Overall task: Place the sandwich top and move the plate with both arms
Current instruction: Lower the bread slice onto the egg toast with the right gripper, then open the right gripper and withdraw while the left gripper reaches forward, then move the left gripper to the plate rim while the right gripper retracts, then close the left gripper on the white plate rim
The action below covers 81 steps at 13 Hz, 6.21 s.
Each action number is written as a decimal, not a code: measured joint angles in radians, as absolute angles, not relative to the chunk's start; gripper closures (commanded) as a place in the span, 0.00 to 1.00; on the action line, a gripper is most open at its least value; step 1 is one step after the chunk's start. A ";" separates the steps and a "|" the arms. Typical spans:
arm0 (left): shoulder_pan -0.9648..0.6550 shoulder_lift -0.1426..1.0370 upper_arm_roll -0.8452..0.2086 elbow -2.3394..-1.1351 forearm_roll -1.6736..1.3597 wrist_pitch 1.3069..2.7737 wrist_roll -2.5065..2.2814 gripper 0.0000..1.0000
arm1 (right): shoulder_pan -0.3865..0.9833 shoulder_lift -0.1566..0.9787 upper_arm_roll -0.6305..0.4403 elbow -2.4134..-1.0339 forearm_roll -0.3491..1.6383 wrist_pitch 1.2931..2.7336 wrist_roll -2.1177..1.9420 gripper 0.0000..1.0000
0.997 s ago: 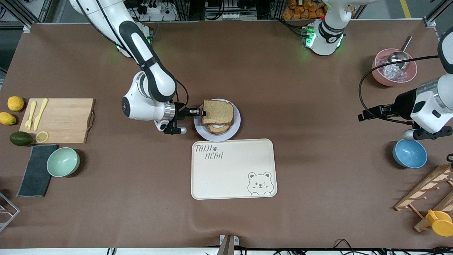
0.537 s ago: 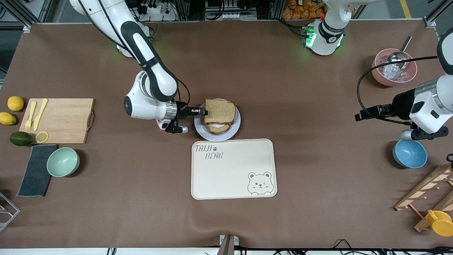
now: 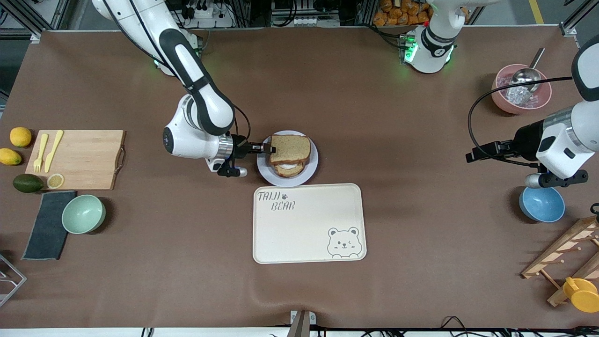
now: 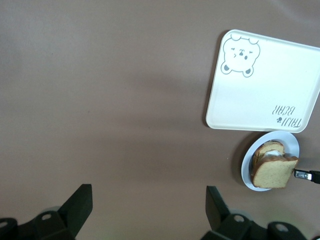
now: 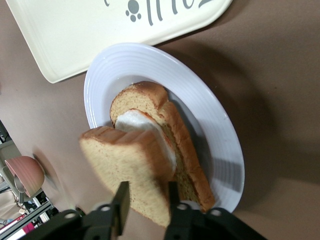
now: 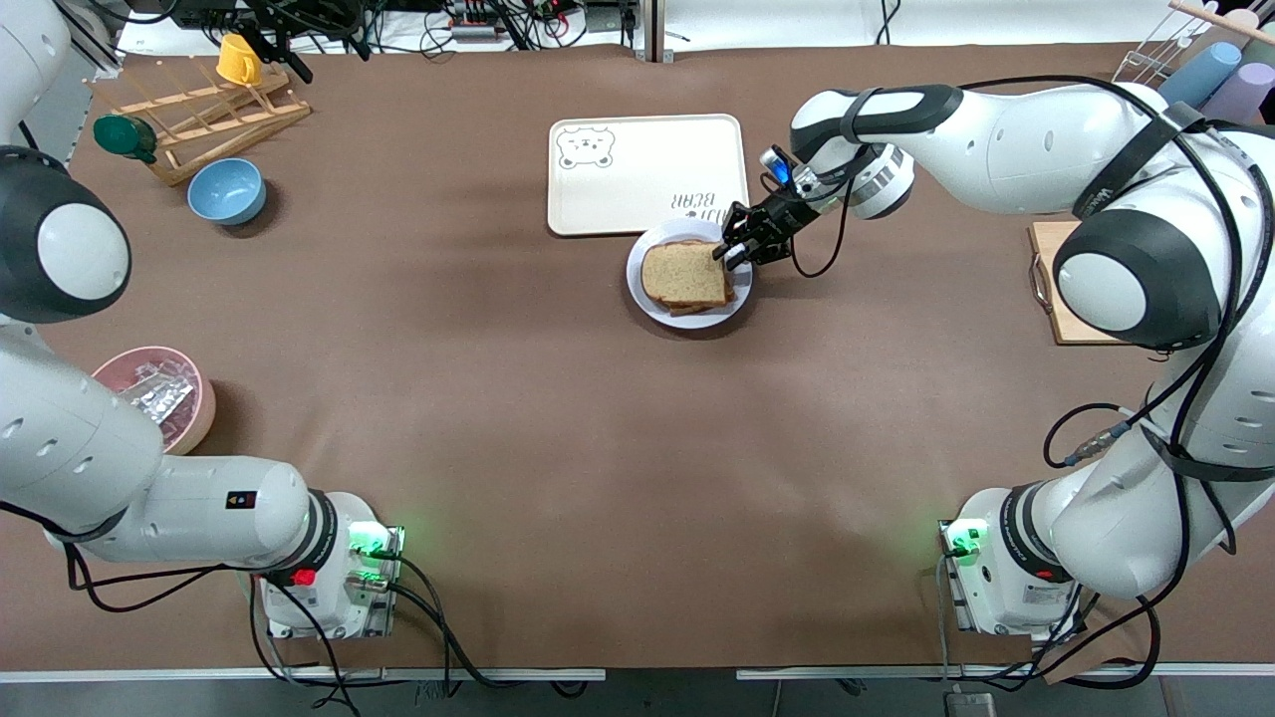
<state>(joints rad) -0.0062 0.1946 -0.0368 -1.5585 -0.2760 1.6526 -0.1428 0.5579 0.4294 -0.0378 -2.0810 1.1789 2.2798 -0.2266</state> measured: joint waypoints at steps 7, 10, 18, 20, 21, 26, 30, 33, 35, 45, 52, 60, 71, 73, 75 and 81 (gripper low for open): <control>-0.021 0.194 -0.037 -1.554 -0.276 1.671 -0.142 0.00 | 0.558 0.429 -0.041 -2.061 1.184 2.281 -0.186 0.29; -0.014 0.201 -0.035 -1.576 -0.356 1.670 -0.142 0.00 | 0.555 0.429 -0.058 -2.037 1.184 2.284 -0.176 0.29; 0.075 0.220 -0.033 -1.802 -0.654 1.810 0.018 0.00 | 0.431 0.429 -0.068 -1.935 0.970 2.169 -0.038 0.25; 0.074 0.226 -0.034 -1.864 -0.726 1.843 0.033 0.00 | 0.373 0.428 -0.069 -1.909 0.935 2.105 -0.036 0.24; 0.073 0.229 -0.035 -1.890 -0.757 1.853 0.055 0.00 | 0.345 0.428 -0.070 -1.898 0.916 2.076 -0.036 0.18; 0.101 0.279 -0.032 -2.017 -0.987 1.867 0.356 0.00 | 0.176 0.426 -0.067 -1.827 0.712 1.932 -0.037 0.00; 0.109 0.362 -0.049 -2.062 -1.125 1.865 0.545 0.00 | 0.042 0.404 -0.042 -1.771 0.520 1.834 -0.095 0.00; 0.102 0.402 -0.116 -2.065 -1.198 1.865 0.554 0.00 | -0.017 0.346 -0.041 -1.731 0.351 1.780 -0.136 0.00; 0.094 0.443 -0.140 -2.070 -1.270 1.865 0.622 0.00 | -0.059 0.290 -0.041 -1.712 0.235 1.765 -0.183 0.00; -0.041 0.545 -0.196 -2.202 -1.627 1.953 0.877 0.26 | -0.079 0.027 -0.021 -1.553 0.057 1.517 -0.246 0.00; -0.131 0.619 -0.206 -2.218 -1.722 1.989 1.037 0.41 | -0.079 0.004 -0.016 -1.542 0.023 1.580 -0.244 0.00; -0.220 0.645 -0.214 -2.134 -1.790 2.112 1.048 0.51 | -0.078 0.005 0.024 -1.542 0.019 1.604 -0.108 0.00; -0.288 0.689 -0.215 -2.062 -1.840 2.185 1.046 0.61 | -0.078 0.010 0.022 -1.543 0.018 1.589 -0.075 0.00; -0.298 0.691 -0.215 -2.062 -1.847 2.188 1.046 0.63 | -0.078 0.010 0.022 -1.543 0.018 1.579 -0.075 0.00; -0.306 0.695 -0.215 -2.060 -1.852 2.190 1.046 0.65 | -0.078 0.011 0.022 -1.543 0.018 1.575 -0.075 0.00; -0.325 0.711 -0.215 -2.042 -1.860 2.203 1.047 0.88 | -0.078 0.011 0.022 -1.543 0.018 1.572 -0.074 0.00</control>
<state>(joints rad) -0.3249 0.7110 -0.2149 -2.0418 -1.8604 2.2031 1.0472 -0.0782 0.0112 0.0223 -1.5434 0.0181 1.5725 -0.0737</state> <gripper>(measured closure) 0.692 0.000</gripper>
